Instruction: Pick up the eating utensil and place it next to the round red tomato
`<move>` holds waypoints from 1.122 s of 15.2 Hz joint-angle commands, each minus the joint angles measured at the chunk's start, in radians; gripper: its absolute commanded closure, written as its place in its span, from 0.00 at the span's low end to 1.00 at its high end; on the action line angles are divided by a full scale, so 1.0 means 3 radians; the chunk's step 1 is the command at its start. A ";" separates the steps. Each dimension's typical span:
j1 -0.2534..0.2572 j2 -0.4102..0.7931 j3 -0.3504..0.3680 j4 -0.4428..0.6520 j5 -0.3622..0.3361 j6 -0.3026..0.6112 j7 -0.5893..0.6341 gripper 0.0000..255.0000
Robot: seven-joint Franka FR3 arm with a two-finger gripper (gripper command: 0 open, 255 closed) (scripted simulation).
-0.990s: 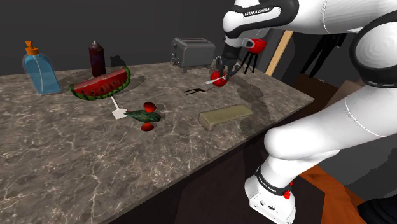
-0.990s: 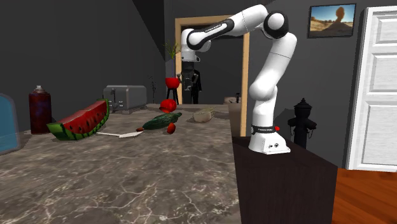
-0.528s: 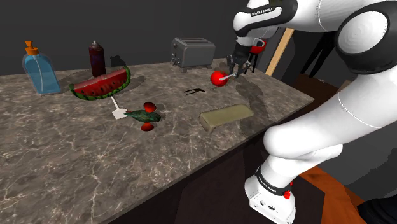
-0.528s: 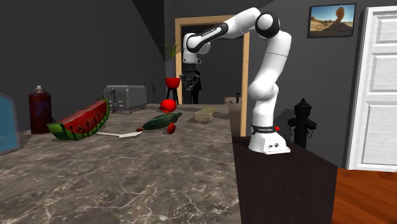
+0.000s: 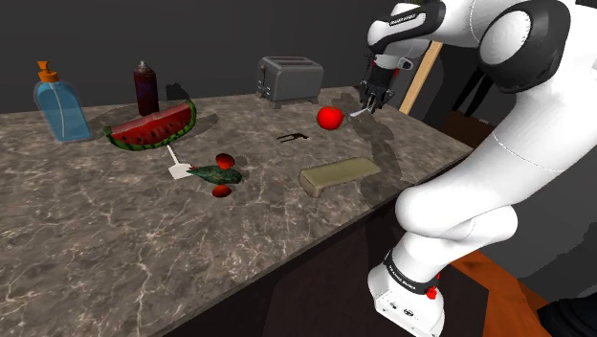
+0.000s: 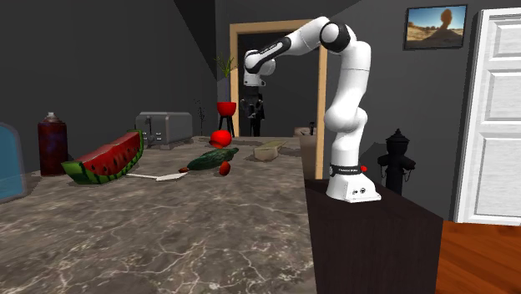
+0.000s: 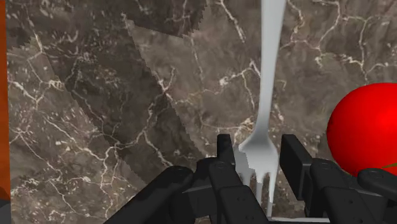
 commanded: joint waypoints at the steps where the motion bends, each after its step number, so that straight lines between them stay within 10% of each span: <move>1: -0.0017 0.0054 -0.0019 -0.0015 -0.0009 0.0071 -0.0035 1.00; 17: -0.0017 0.0279 -0.0013 -0.0500 -0.0048 0.0779 0.0009 1.00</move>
